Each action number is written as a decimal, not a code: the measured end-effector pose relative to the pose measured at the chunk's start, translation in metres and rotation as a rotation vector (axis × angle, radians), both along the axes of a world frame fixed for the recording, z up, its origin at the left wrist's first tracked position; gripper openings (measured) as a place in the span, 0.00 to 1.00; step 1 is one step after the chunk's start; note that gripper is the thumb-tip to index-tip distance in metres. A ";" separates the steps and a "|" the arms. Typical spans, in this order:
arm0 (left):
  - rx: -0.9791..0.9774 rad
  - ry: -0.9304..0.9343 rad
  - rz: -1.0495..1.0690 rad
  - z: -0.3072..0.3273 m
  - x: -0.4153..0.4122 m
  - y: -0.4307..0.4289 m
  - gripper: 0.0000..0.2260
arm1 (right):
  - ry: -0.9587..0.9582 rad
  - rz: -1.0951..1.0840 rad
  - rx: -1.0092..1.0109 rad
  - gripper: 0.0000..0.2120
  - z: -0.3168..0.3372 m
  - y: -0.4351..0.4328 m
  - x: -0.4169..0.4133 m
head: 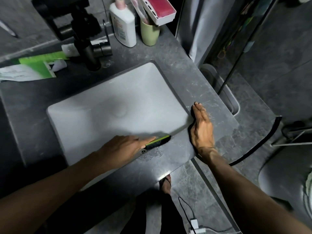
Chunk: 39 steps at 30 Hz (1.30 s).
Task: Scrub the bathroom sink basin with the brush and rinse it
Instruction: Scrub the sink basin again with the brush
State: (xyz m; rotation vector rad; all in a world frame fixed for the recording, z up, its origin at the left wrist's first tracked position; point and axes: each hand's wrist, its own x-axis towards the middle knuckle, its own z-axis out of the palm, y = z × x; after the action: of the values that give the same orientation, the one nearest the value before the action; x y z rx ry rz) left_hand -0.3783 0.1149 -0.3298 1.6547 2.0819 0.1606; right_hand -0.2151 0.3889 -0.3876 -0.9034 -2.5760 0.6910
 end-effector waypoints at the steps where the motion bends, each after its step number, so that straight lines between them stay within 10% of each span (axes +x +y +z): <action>1: -0.023 0.022 0.017 0.002 0.006 0.016 0.31 | -0.004 0.003 0.001 0.34 0.000 0.000 0.000; 8: -0.056 0.118 -0.032 0.002 0.019 0.056 0.41 | -0.026 -0.012 0.023 0.32 0.001 0.001 0.000; 12: 0.002 0.230 -0.063 -0.005 0.007 -0.024 0.24 | -0.022 -0.004 0.023 0.34 0.001 0.000 -0.002; 20: -0.056 0.031 0.041 0.004 0.021 0.102 0.37 | -0.049 -0.008 0.029 0.34 0.004 0.000 -0.001; 29: -0.221 -0.150 0.024 0.014 -0.006 -0.043 0.32 | -0.083 -0.033 -0.014 0.33 0.006 -0.005 -0.002; 39: -0.244 -0.200 0.170 0.002 0.004 0.010 0.22 | -0.073 -0.083 -0.081 0.34 0.015 -0.017 -0.006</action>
State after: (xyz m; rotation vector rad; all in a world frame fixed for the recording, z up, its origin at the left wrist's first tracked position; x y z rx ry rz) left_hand -0.3741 0.1252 -0.3276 1.2666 1.9994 0.1168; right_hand -0.2214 0.3722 -0.3722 -1.0732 -2.5735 0.7572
